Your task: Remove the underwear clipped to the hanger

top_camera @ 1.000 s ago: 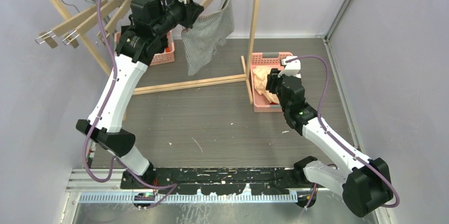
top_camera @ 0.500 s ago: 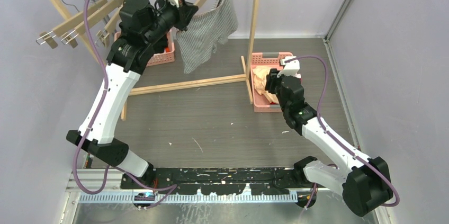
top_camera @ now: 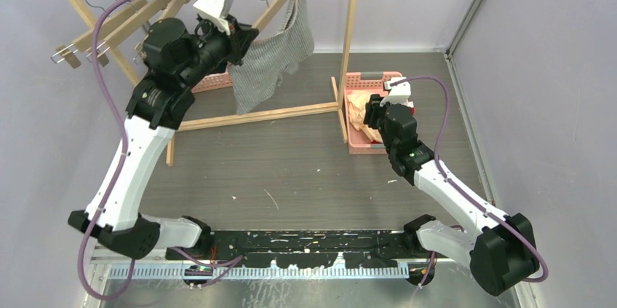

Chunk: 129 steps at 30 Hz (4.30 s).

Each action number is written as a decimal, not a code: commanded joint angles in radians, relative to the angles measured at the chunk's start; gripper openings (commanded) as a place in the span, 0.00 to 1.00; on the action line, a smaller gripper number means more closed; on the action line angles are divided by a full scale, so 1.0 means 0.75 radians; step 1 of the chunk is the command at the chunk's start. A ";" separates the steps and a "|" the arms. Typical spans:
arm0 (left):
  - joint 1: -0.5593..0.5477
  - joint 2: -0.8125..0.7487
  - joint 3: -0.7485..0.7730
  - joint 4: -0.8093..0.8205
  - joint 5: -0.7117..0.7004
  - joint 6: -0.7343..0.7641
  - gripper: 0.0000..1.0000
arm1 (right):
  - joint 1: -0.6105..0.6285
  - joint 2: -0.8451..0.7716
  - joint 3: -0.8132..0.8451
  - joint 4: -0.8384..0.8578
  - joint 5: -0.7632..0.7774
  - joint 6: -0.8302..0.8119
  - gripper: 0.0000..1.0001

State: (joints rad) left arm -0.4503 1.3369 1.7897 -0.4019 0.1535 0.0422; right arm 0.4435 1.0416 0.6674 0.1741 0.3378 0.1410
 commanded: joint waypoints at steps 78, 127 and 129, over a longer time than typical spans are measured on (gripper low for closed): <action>0.003 -0.849 -1.097 0.298 0.826 -0.508 0.00 | -0.220 0.083 0.224 1.004 -1.922 0.625 0.38; -0.027 -0.842 -1.396 1.184 0.691 -0.981 0.01 | 0.069 0.312 0.133 1.823 -1.334 0.904 0.85; -0.029 -0.843 -1.408 1.188 0.687 -0.981 0.00 | 0.084 0.321 0.159 1.823 -1.332 0.899 0.85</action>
State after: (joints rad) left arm -0.4648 0.7158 0.7376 0.3870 0.6853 -0.6792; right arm 0.4862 1.2804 0.7151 1.4410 -0.6880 0.8150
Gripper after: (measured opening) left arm 0.101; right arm 0.852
